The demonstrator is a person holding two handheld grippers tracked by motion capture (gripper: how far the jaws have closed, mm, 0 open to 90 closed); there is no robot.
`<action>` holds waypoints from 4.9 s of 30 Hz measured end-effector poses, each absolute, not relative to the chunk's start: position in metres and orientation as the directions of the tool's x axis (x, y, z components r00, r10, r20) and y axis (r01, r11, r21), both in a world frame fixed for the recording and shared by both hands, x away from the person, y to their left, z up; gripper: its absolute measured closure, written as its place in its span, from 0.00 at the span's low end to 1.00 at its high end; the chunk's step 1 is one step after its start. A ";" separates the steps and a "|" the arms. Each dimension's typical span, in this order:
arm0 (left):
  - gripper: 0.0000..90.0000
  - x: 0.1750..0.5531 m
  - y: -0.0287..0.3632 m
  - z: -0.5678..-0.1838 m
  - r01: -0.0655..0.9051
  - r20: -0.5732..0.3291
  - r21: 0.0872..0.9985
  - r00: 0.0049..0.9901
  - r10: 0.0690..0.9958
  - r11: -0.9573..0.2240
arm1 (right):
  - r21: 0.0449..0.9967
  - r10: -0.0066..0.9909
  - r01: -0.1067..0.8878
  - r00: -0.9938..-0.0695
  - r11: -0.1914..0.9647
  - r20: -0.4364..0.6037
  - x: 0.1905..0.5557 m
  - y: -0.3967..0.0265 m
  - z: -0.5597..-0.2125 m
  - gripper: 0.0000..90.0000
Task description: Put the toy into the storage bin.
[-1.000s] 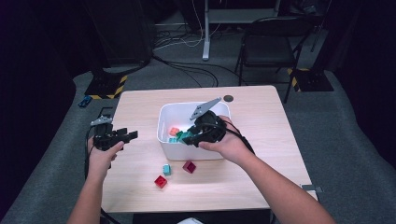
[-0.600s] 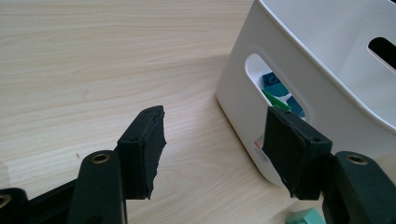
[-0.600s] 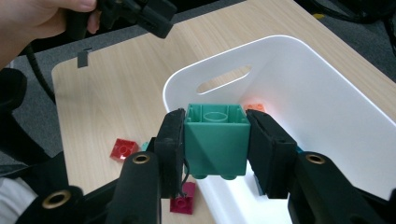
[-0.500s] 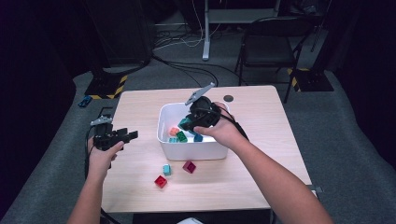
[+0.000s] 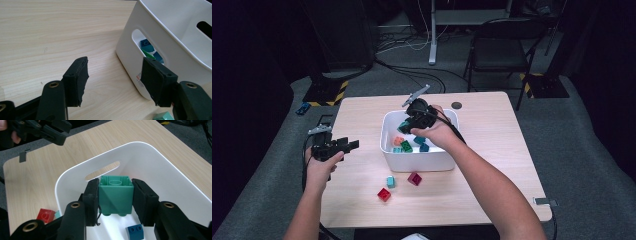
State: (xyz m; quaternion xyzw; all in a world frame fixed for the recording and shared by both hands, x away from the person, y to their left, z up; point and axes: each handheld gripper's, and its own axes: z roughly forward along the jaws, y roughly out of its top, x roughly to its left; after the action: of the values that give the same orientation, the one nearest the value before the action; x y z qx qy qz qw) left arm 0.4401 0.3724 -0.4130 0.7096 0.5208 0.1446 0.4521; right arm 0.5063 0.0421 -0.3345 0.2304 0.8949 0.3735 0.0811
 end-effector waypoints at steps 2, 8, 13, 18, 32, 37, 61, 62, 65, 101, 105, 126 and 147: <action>0.43 0.440 0.373 -0.413 0.607 -0.264 0.793 0.415 0.871 -0.049 | 0.706 0.473 0.349 -0.881 0.616 0.022 0.512 0.044 -0.338 0.65; 0.43 0.440 0.375 -0.412 0.609 -0.268 0.792 0.416 0.869 -0.048 | 0.693 0.492 0.369 -0.870 0.619 0.024 0.526 0.050 -0.352 0.65; 0.43 0.439 0.375 -0.410 0.604 -0.270 0.796 0.421 0.866 -0.046 | 0.684 0.513 0.393 -0.858 0.614 0.032 0.538 0.052 -0.362 0.65; 0.43 0.440 0.376 -0.411 0.603 -0.269 0.796 0.416 0.869 -0.043 | 0.659 0.516 0.403 -0.856 0.635 0.026 0.547 0.053 -0.374 0.65; 0.43 0.439 0.374 -0.410 0.605 -0.273 0.795 0.421 0.865 -0.043 | 0.606 0.551 0.455 -0.834 0.653 0.032 0.558 0.059 -0.397 0.64; 0.43 0.440 0.374 -0.410 0.606 -0.271 0.794 0.421 0.866 -0.046 | 0.604 0.551 0.453 -0.834 0.656 0.028 0.557 0.055 -0.397 0.59; 0.43 0.437 0.363 -0.410 0.604 -0.245 0.793 0.441 0.864 -0.083 | 0.690 0.581 0.432 -0.814 0.581 0.020 0.502 0.005 -0.352 0.56; 0.43 0.437 0.363 -0.410 0.603 -0.241 0.793 0.442 0.864 -0.087 | 0.697 0.574 0.423 -0.819 0.579 0.021 0.498 0.003 -0.350 0.55; 0.43 0.435 0.362 -0.408 0.595 -0.233 0.798 0.446 0.864 -0.091 | 0.712 0.561 0.406 -0.828 0.573 0.021 0.484 -0.004 -0.345 0.55; 0.44 0.382 0.320 -0.399 0.527 -0.122 0.777 0.664 0.738 -0.345 | 0.809 0.461 0.297 -0.886 0.508 0.036 0.379 -0.041 -0.361 0.53; 0.45 0.378 0.316 -0.412 0.529 -0.131 0.772 0.676 0.725 -0.353 | 0.817 0.474 0.296 -0.880 0.494 0.032 0.378 -0.047 -0.359 0.53; 0.48 0.353 0.299 -0.468 0.565 -0.173 0.730 0.697 0.696 -0.385 | 0.812 0.503 0.317 -0.864 0.490 0.034 0.377 -0.058 -0.360 0.52; 0.45 0.354 0.285 -0.498 0.607 -0.205 0.693 0.683 0.701 -0.389 | 0.825 0.520 0.315 -0.854 0.468 0.031 0.374 -0.064 -0.354 0.52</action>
State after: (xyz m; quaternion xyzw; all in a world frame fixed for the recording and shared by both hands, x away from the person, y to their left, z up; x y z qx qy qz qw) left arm 0.3537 0.2846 -0.4978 0.8311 0.3937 0.0605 0.3882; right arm 0.3739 -0.0643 -0.3537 0.2459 0.8493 0.4533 0.1129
